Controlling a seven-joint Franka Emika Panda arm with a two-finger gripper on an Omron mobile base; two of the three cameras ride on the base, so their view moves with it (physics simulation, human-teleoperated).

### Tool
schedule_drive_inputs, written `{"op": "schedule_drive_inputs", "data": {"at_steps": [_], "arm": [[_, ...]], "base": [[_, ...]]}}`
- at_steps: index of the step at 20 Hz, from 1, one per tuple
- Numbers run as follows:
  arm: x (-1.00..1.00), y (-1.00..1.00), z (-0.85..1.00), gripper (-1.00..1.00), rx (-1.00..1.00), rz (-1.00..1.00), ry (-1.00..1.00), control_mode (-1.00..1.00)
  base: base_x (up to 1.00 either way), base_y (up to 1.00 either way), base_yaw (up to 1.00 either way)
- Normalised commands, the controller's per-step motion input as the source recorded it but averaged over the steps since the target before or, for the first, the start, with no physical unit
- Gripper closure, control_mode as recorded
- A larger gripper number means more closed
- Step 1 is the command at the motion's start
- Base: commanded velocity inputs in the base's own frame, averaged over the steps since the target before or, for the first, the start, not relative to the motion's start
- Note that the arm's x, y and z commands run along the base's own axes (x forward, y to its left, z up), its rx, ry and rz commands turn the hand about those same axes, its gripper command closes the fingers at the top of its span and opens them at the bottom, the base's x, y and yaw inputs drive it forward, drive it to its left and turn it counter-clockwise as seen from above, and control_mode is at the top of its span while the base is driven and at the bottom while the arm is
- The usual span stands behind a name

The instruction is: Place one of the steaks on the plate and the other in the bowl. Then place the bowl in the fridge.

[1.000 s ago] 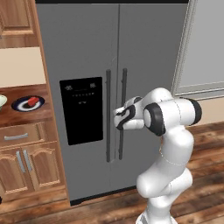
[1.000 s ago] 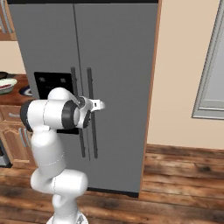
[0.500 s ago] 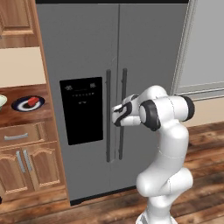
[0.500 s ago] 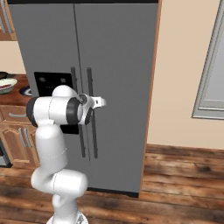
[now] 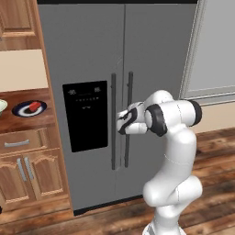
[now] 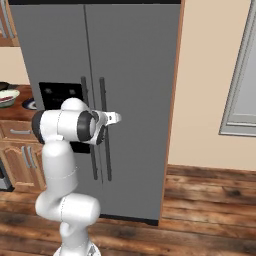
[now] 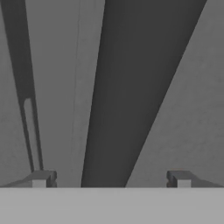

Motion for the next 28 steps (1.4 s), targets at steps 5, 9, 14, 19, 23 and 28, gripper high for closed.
{"op": "schedule_drive_inputs", "data": {"at_steps": [5, 9, 14, 19, 23, 28], "arm": [[0.45, 0.28, 0.01, 1.00, -0.02, 0.00, -0.01, -1.00], [0.21, 0.01, 0.21, 1.00, -0.07, 0.00, 0.00, -1.00], [0.00, -0.05, 0.61, 1.00, -0.01, 0.00, 0.20, -1.00], [-0.21, -0.22, 0.54, 1.00, 0.00, 0.00, 0.16, -1.00], [-0.67, -0.63, 0.52, 1.00, 0.00, 0.00, 0.13, -1.00], [-0.75, -0.91, 0.45, 1.00, 0.02, 0.01, 0.14, -1.00]], "base": [[0.00, 0.00, 0.00], [0.00, 0.00, 0.00], [0.00, 0.00, 0.00], [0.00, 0.00, 0.00], [0.00, 0.00, 0.00], [0.00, 0.00, 0.00]]}}
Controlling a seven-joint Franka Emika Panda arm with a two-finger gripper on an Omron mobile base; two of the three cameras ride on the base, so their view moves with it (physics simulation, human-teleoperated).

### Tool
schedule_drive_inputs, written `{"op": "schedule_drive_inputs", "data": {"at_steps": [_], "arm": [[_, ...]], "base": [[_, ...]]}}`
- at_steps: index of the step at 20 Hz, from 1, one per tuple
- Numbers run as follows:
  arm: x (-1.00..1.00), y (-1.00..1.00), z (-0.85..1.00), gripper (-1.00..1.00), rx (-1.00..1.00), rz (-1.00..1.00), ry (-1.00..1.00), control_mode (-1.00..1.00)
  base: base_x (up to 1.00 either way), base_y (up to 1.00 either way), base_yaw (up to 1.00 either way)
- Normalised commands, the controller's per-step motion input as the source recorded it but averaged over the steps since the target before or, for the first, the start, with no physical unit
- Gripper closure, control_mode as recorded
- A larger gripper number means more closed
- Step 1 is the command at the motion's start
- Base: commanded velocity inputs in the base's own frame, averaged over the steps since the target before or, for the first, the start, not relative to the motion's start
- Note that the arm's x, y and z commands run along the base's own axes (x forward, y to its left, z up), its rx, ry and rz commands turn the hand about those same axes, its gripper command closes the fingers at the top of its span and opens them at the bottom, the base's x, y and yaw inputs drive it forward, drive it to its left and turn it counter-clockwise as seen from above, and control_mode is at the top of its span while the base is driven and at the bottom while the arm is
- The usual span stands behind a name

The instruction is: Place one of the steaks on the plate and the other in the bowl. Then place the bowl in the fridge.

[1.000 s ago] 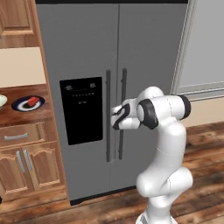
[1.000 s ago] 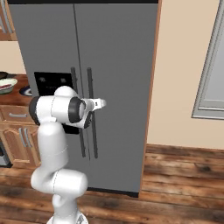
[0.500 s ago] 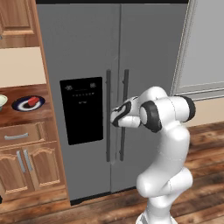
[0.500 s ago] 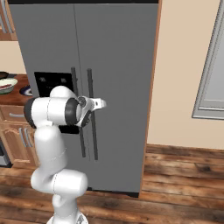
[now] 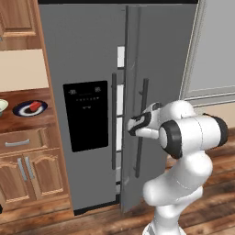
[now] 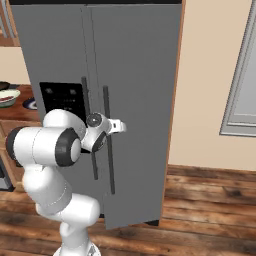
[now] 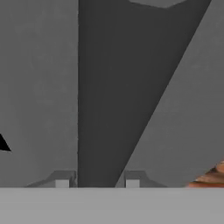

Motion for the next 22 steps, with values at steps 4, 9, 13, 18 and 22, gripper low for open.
{"op": "schedule_drive_inputs", "data": {"at_steps": [4, 9, 13, 18, 22], "arm": [[-0.71, -1.00, 0.35, 1.00, 0.03, 0.02, 0.15, -1.00], [-0.71, -1.00, 0.31, 1.00, 0.00, 0.01, 0.22, -1.00], [-0.63, -1.00, 0.30, 1.00, 0.02, 0.03, 0.23, -1.00], [-0.25, -0.82, 0.01, 1.00, 0.14, 0.06, -0.01, -1.00], [-0.03, -0.24, 0.00, -1.00, 0.05, 0.04, -0.09, -1.00]], "base": [[0.00, 0.00, 0.00], [0.00, 0.00, 0.00], [0.00, 0.00, 0.00], [0.00, 0.00, 0.00], [0.00, 0.00, 0.00]]}}
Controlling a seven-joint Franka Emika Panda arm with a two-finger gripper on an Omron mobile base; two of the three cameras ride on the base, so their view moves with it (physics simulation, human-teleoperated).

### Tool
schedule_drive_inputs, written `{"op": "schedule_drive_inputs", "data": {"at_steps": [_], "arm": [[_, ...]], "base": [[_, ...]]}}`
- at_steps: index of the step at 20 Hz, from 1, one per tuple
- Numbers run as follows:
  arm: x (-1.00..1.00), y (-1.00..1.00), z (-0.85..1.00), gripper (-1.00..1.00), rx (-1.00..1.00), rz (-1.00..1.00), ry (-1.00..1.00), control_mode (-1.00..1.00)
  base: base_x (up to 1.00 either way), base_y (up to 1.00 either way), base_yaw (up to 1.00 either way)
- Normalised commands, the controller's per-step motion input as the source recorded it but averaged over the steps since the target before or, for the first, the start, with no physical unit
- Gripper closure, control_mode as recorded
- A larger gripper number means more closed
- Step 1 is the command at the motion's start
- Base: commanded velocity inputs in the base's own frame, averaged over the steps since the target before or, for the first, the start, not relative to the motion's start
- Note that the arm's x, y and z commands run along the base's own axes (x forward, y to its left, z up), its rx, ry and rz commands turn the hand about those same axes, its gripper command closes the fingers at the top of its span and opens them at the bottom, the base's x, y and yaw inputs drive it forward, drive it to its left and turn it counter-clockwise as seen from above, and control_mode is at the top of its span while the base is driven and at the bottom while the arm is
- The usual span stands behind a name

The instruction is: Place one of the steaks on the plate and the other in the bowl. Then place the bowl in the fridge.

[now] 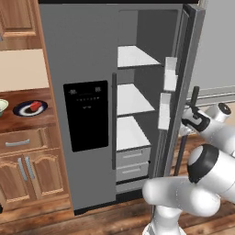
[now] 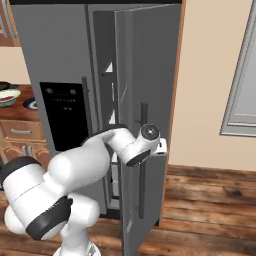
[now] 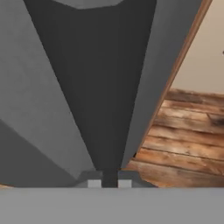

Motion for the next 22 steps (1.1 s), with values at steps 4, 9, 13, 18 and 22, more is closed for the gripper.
{"op": "schedule_drive_inputs", "data": {"at_steps": [4, 9, 13, 18, 22], "arm": [[-0.23, 0.00, 0.00, -1.00, 0.00, 0.02, -0.10, -1.00], [-0.90, 0.09, 0.23, -1.00, -0.16, -0.08, -0.16, -1.00], [-1.00, -0.07, 0.51, -1.00, -0.29, -0.15, -0.09, -1.00], [-1.00, 0.16, 0.69, -1.00, -0.33, -0.22, -0.04, -1.00], [-0.81, 0.83, 0.58, -1.00, -0.45, -0.17, 0.01, -1.00]], "base": [[0.00, 0.00, 0.00], [0.00, 0.00, 0.00], [0.00, 0.00, 0.00], [0.00, 0.00, 0.00], [0.00, 0.00, 0.00]]}}
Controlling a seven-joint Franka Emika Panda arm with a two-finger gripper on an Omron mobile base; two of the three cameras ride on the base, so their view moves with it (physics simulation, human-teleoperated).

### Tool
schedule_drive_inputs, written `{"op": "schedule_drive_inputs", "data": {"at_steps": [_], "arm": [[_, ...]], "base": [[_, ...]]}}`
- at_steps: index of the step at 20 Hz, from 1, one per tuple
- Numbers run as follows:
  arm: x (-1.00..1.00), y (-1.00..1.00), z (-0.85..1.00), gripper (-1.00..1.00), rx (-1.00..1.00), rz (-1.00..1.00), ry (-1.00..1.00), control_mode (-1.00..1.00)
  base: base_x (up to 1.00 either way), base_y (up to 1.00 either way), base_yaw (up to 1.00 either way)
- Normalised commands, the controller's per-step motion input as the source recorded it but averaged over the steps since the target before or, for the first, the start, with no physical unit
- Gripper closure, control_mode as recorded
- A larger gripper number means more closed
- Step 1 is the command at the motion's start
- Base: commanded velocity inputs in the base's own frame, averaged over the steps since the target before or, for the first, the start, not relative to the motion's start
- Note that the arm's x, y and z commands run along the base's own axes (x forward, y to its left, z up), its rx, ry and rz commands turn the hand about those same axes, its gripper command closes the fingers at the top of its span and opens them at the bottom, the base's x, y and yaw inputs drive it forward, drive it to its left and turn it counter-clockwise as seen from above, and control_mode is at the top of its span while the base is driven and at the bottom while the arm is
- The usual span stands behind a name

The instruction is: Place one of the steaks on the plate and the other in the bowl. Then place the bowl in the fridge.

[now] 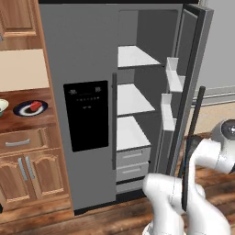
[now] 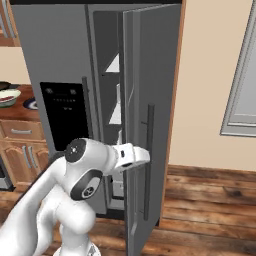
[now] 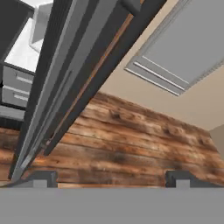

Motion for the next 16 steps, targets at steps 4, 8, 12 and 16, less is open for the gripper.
{"op": "schedule_drive_inputs", "data": {"at_steps": [4, 8, 12, 16], "arm": [[-0.28, 1.00, 0.48, -1.00, -0.55, -0.09, 0.18, -1.00], [0.00, 1.00, 0.40, -1.00, -0.60, -0.04, 0.34, -1.00], [0.04, 1.00, -0.05, -1.00, -0.39, -0.11, 0.25, -1.00], [0.32, 1.00, -0.17, -1.00, -0.09, -0.25, 0.00, -1.00]], "base": [[0.00, 0.00, 0.00], [0.00, 0.00, 0.00], [0.00, 0.00, 0.00], [0.00, 0.00, 0.00]]}}
